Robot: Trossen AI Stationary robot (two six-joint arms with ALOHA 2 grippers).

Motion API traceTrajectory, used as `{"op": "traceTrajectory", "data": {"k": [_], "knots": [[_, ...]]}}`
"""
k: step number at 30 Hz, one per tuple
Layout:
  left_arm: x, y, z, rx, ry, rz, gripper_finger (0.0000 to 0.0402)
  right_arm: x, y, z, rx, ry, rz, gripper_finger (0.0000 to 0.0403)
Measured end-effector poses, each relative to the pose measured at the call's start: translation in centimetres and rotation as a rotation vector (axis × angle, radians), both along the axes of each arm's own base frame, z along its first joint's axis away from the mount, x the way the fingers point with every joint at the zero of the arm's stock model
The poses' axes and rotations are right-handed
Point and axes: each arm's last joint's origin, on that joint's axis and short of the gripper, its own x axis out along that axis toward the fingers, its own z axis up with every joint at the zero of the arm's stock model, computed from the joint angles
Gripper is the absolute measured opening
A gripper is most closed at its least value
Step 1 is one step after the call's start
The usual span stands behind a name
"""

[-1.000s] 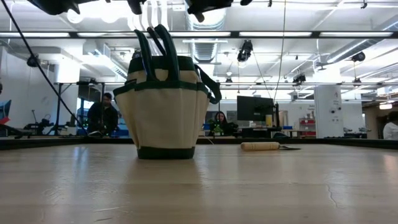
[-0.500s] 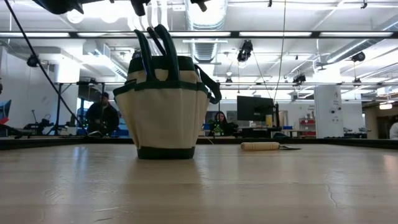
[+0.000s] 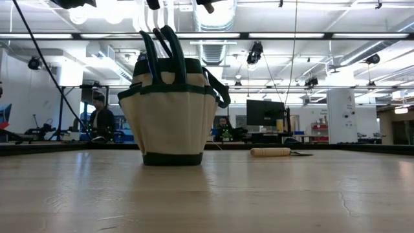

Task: Pick & Place Garden tools in Gardening bag
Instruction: Put the right brown trowel into the gardening bag

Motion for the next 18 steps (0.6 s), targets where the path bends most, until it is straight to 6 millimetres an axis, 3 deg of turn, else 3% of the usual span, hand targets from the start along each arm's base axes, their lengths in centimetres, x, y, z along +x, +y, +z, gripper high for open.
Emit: {"op": "traceTrajectory", "data": {"k": [11,18], "knots": [[0.23,0.14,0.30,0.000,-0.018,0.036,0.0021,-0.03,-0.09,-0.20,0.002,0.015,-0.007,0.0046],[0.35,0.10,0.19,0.011,-0.010,0.022,0.0007,-0.03,-0.08,-0.25,0.003,0.017,-0.005,0.0043]]}}
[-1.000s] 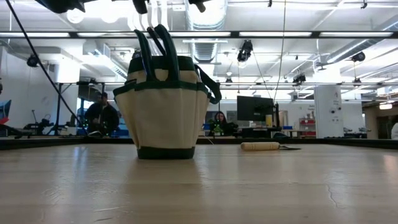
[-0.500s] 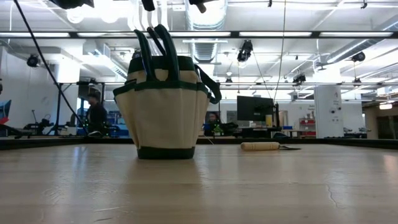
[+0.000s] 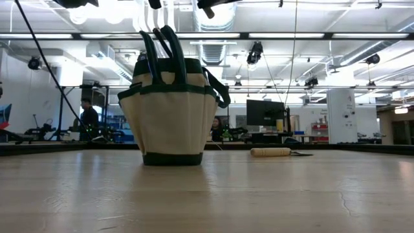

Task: Pick & Place Garden tools in Gardening bag
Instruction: Put the right brown trowel into the gardening bag

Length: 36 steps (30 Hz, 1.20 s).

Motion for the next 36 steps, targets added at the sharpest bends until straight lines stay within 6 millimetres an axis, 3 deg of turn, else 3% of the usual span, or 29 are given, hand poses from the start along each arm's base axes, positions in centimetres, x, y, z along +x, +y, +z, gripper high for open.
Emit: {"op": "traceTrajectory", "data": {"k": [4,12,18,22,29,32,36], "knots": [[-0.1,0.0,0.0,0.010,0.002,0.005,0.0007,0.0,0.0,0.0,0.006,-0.012,-0.007,0.0058],[0.0,0.3,-0.3,0.042,0.053,0.056,0.0004,-0.9,0.7,1.6,-0.003,-0.059,-0.099,0.0195],[-0.8,0.6,-0.6,0.022,0.174,0.072,0.0004,-1.7,1.4,1.6,-0.091,0.008,-0.288,0.0254],[-2.6,0.2,-0.2,0.005,0.294,0.059,0.0004,-2.2,1.6,1.5,-0.118,0.014,-0.418,0.0264],[-7.2,-0.7,0.3,-0.048,0.400,0.027,0.0004,-3.4,1.3,2.2,-0.065,-0.070,-0.401,0.0253],[-8.5,-1.0,-0.3,-0.060,0.440,0.022,0.0004,-4.4,0.9,3.0,-0.022,-0.141,-0.401,0.0247],[-8.7,-1.3,-2.2,-0.049,0.497,-0.073,0.0004,-6.2,0.4,3.6,0.038,-0.200,-0.337,0.0241]]}}
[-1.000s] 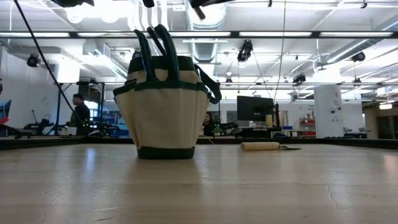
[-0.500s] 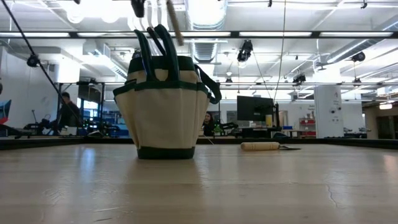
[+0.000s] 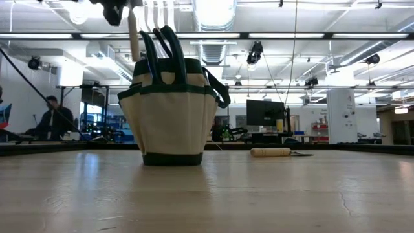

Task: Pick & Place Garden tools in Gardening bag
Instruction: Put the right brown trowel into the gardening bag

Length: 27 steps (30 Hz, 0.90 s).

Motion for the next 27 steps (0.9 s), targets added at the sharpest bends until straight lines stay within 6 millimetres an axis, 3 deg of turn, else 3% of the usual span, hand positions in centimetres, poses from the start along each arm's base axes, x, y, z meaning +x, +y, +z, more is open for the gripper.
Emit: {"op": "traceTrajectory", "data": {"k": [5,14,27], "knots": [[0.7,-0.2,-3.0,0.002,0.034,-0.125,0.0004,-2.6,-1.6,-0.1,0.144,-0.081,0.164,0.0240],[1.0,-0.7,-5.6,0.015,0.017,-0.304,0.0004,-6.2,-3.0,-1.8,0.242,-0.156,0.171,0.0237],[1.6,-1.0,-8.3,0.065,-0.055,-0.489,0.0004,-7.2,-3.4,-3.0,0.260,-0.191,0.159,0.0234]]}}
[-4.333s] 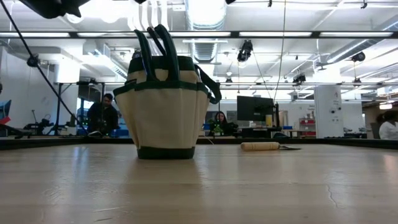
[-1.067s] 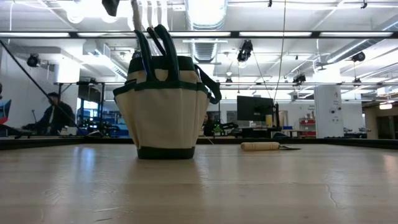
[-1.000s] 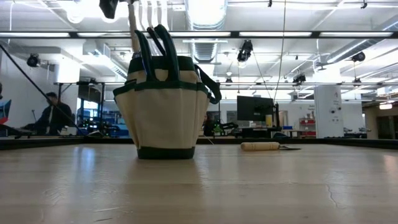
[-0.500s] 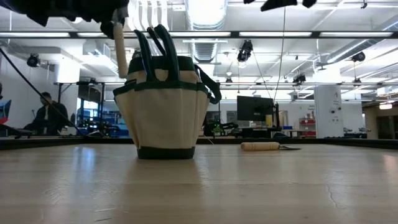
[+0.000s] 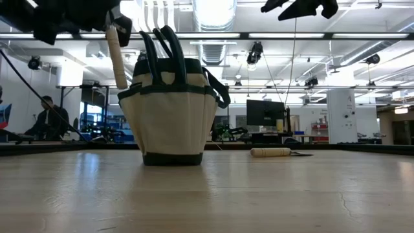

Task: Pick & Place Garden tools in Gardening bag
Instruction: Put the right brown trowel into the gardening bag

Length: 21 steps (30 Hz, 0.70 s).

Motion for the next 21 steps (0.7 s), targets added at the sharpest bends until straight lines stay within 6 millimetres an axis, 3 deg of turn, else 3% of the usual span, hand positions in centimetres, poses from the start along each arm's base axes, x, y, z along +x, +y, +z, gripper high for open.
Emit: {"op": "traceTrajectory", "data": {"k": [21], "knots": [[4.1,0.6,-4.1,0.096,0.053,-0.118,0.0004,0.1,0.0,0.4,0.001,-0.009,-0.001,0.0233]]}}
